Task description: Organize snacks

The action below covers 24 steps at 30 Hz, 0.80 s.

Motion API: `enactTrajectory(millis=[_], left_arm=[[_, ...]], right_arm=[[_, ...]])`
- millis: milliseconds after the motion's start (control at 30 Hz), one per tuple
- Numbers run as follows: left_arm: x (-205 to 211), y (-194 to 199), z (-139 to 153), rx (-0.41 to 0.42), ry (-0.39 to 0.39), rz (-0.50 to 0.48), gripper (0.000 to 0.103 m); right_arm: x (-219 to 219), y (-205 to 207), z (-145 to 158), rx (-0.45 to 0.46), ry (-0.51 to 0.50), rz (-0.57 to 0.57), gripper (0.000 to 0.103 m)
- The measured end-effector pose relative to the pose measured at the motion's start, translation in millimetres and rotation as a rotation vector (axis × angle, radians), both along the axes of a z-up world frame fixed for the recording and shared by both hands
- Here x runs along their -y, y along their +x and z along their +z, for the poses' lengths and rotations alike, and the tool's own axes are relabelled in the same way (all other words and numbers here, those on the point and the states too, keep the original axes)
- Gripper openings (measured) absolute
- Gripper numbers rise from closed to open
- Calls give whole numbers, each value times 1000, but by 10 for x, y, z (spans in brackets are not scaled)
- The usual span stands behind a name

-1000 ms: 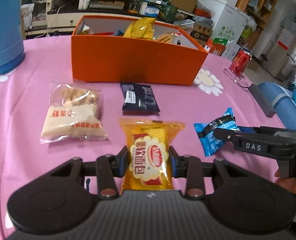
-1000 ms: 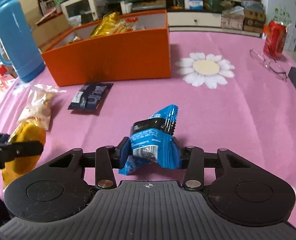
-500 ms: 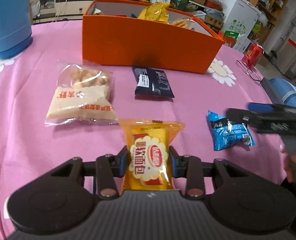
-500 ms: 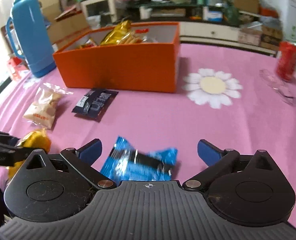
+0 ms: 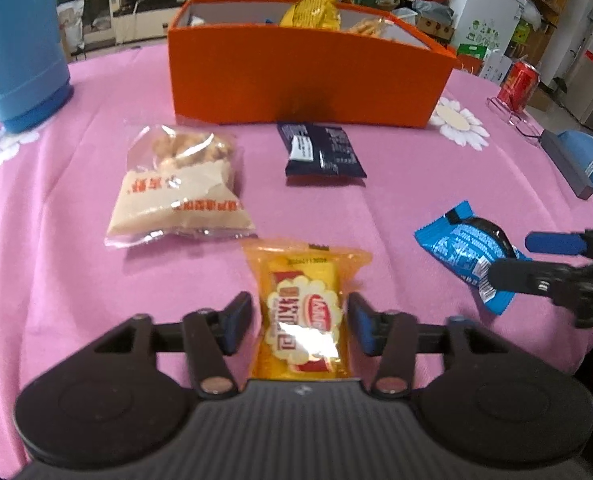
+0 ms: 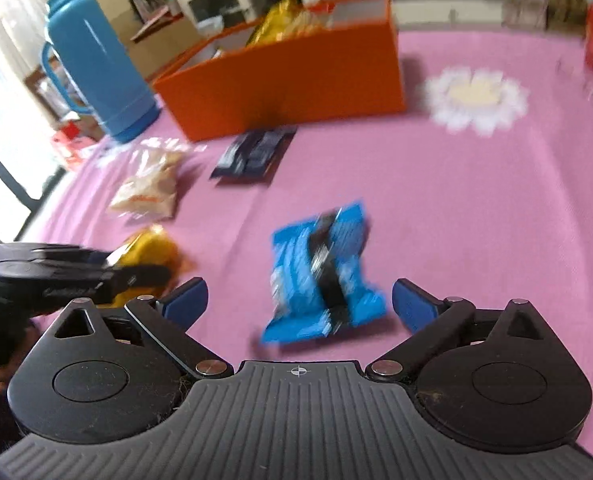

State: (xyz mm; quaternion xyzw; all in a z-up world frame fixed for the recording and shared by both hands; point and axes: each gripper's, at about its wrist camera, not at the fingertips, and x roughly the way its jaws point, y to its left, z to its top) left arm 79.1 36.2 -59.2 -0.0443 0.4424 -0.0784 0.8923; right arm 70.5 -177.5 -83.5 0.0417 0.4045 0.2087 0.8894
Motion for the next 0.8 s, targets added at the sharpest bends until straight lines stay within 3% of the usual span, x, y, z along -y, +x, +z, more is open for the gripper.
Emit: enactTrajectory(millis=[100,167,233,300,367,467,567,633,700,800], left_arm=[[33,-14,9,8,22,-12,58],[52,0,-56,-13,35,-24,56],[82,-13,-80,0,62,-39,35],[81,2,-58,-3,60,-42,34],[28,10,12,3,-11,-35,34],[16,5,180,47,-57,-35,34],[19,38,292,70,-97,-45,34],[61,79,255,59,-67,-43,34],[93,88,160,37,-28,-37,34],[91,52,46,3,-24,-38,34]], right_arm=[[-144,78,-1,12,-63,25,74],[-246,106,-79,14,-106,53,45],[-288,87,-175,25,-166,48,26],[-301,37,-170,39,-202,46,22],[-221,29,-129,13,-139,29,17],[-72,37,-16,1,-45,-2,10],[52,62,92,-12,54,-28,6],[67,92,101,-19,38,-32,6],[64,95,-8,-42,-3,-65,16],[136,34,-63,-74,37,-83,41]])
